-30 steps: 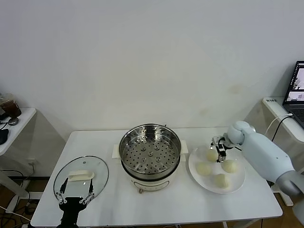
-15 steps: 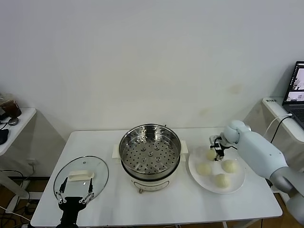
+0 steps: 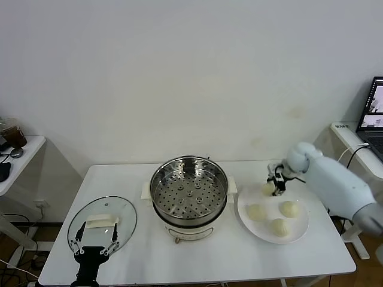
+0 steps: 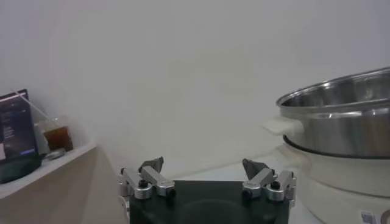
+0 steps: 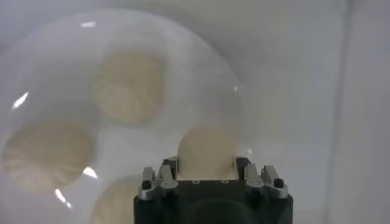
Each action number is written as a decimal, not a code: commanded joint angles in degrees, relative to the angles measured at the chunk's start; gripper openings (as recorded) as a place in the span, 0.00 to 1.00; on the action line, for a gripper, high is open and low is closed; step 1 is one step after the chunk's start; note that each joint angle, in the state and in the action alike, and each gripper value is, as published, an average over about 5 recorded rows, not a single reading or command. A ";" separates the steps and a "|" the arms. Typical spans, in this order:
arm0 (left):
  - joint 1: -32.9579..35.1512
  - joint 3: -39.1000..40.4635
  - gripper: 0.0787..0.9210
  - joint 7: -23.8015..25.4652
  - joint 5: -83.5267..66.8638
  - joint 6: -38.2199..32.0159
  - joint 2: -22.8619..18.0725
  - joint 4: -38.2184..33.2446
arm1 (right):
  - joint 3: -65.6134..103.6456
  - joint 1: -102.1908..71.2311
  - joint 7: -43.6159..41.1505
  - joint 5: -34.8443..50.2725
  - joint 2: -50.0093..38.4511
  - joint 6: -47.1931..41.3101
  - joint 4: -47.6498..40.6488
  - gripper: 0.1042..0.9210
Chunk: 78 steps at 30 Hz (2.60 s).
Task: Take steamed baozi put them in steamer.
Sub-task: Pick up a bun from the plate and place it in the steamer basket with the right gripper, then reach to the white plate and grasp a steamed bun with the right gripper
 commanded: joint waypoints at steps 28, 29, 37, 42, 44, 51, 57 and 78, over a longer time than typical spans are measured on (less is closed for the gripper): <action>1.20 -2.42 0.88 0.10 -0.32 -0.69 -0.27 -2.34 | -30.81 25.37 0.93 8.10 31.13 37.34 1.56 0.59; 1.22 -2.39 0.88 0.10 -0.29 -0.72 -0.37 -2.34 | -30.59 24.68 1.48 6.02 31.48 38.37 1.05 0.59; 0.89 -2.37 0.88 0.08 -0.23 -0.80 -0.59 -2.11 | -28.51 20.69 5.89 -3.75 31.74 44.07 -3.08 0.60; 0.71 -2.45 0.88 0.08 -0.22 -0.88 -0.48 -1.90 | -25.87 18.26 8.81 -9.22 31.61 46.96 -5.68 0.60; 0.64 -2.50 0.88 0.07 -0.22 -0.92 -0.40 -1.76 | -24.38 17.42 9.97 -11.79 31.82 48.00 -6.72 0.60; 0.39 -2.42 0.88 0.07 -0.22 -0.93 -0.39 -1.77 | -21.44 15.80 11.92 -16.30 33.19 49.70 -9.75 0.60; 0.28 -2.45 0.88 0.01 -0.26 -0.98 -0.46 -1.86 | -21.77 16.27 12.15 -15.33 33.06 49.69 -9.47 0.70; -0.24 -3.03 0.88 -1.13 -3.28 3.43 1.23 -4.34 | -32.24 34.51 2.19 27.19 -4.50 -13.66 29.76 0.88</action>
